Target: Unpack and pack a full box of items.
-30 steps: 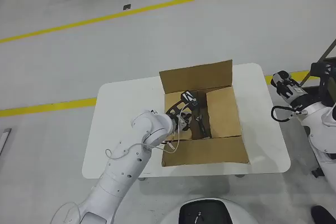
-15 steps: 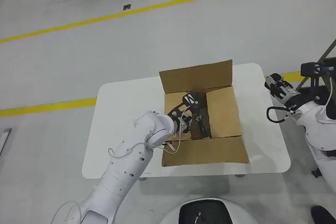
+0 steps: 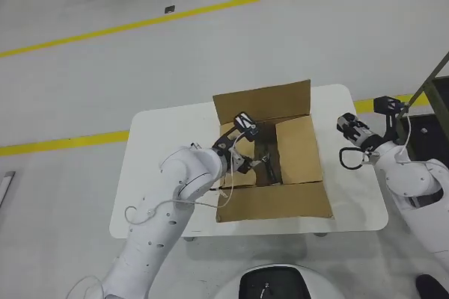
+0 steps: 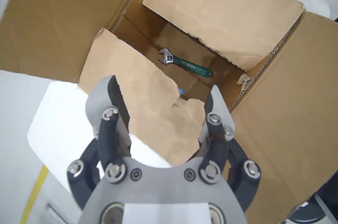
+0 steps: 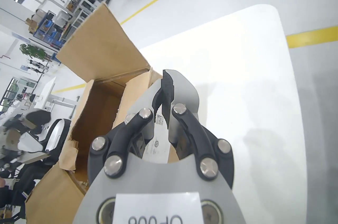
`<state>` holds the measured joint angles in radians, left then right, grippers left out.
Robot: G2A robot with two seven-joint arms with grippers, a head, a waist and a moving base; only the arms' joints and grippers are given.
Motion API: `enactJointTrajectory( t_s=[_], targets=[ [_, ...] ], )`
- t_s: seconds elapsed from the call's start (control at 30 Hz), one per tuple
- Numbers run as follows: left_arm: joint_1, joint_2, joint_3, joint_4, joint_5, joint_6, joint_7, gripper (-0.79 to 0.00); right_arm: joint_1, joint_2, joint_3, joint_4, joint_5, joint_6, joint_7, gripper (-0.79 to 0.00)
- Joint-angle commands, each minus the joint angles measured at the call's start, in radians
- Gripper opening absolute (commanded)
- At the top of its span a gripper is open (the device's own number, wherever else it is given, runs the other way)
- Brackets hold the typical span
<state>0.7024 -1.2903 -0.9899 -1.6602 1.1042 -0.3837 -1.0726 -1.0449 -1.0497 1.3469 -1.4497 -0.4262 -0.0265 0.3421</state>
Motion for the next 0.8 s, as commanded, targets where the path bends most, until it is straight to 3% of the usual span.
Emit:
enactJointTrajectory(
  t_s=[0.0, 0.23, 0.43, 0.6, 0.77],
  targets=[
    [0.018, 0.007, -0.033, -0.038, -0.004, 0.016, -0.008, 0.0, 0.018, -0.007, -0.032, 0.029, -0.001, -0.005, 0.005, -0.785],
    [0.082, 0.029, -0.145, -0.156, -0.005, 0.064, -0.038, 0.0, 0.06, -0.028, -0.122, 0.09, -0.009, -0.041, 0.033, -0.785],
    [0.111, 0.039, -0.188, -0.191, -0.005, 0.066, -0.046, 0.0, 0.052, -0.031, -0.141, 0.072, -0.012, -0.088, 0.092, -0.785],
    [0.115, 0.045, -0.207, -0.2, -0.004, 0.063, -0.038, 0.0, 0.046, -0.022, -0.086, 0.027, 0.006, -0.114, 0.13, -0.785],
    [0.11, 0.047, -0.209, -0.21, -0.018, 0.066, -0.032, 0.0, 0.077, -0.015, 0.01, -0.003, 0.051, -0.071, 0.074, -0.785]
  ],
)
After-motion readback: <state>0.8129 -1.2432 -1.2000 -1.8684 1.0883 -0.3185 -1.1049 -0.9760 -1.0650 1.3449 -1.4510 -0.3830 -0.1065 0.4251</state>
